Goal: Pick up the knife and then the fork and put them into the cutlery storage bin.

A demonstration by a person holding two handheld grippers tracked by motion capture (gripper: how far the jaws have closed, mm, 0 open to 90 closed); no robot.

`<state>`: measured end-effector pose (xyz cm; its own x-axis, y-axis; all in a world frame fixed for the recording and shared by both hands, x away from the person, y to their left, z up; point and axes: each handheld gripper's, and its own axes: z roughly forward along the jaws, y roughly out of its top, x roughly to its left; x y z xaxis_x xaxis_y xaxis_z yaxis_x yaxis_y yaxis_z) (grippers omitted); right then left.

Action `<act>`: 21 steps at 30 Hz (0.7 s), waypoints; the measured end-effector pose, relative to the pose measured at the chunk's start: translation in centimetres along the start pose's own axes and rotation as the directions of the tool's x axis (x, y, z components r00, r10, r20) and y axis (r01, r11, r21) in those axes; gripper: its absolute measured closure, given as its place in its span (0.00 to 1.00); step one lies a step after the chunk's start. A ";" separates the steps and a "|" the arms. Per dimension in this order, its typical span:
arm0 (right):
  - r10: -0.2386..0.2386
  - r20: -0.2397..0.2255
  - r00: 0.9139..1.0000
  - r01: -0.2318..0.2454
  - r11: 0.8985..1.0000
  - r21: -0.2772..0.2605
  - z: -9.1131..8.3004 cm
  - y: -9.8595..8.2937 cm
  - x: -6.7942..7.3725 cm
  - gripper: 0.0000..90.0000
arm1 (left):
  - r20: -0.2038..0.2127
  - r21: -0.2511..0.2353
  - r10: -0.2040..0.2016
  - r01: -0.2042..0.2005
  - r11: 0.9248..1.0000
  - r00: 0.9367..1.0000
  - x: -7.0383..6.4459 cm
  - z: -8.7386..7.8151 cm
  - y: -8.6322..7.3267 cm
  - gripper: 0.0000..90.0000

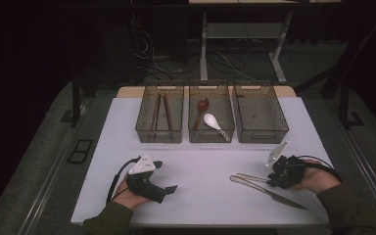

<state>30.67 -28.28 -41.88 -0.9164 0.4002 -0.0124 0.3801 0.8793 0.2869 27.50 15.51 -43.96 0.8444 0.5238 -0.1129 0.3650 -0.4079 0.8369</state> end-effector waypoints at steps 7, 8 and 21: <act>-0.026 -0.023 0.999 0.028 0.997 0.071 0.4 0.9 -0.1 0.84 | 0.001 0.001 -0.001 0.001 1.000 1.000 0.0 0.1 0.0 0.00; -0.037 -0.020 0.999 0.038 0.996 0.078 0.4 1.0 -0.1 0.84 | 0.001 0.001 0.000 0.000 1.000 1.000 0.0 0.1 0.0 0.00; -0.070 -0.026 0.997 0.073 0.992 0.103 0.6 1.4 -0.3 0.93 | -0.001 0.003 0.001 -0.001 1.000 1.000 0.0 0.1 0.0 0.00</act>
<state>31.50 -27.02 -42.02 -0.9437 0.3306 -0.0080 0.3235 0.9280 0.1847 27.50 15.43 -44.01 0.8445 0.5239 -0.1112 0.3649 -0.4109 0.8355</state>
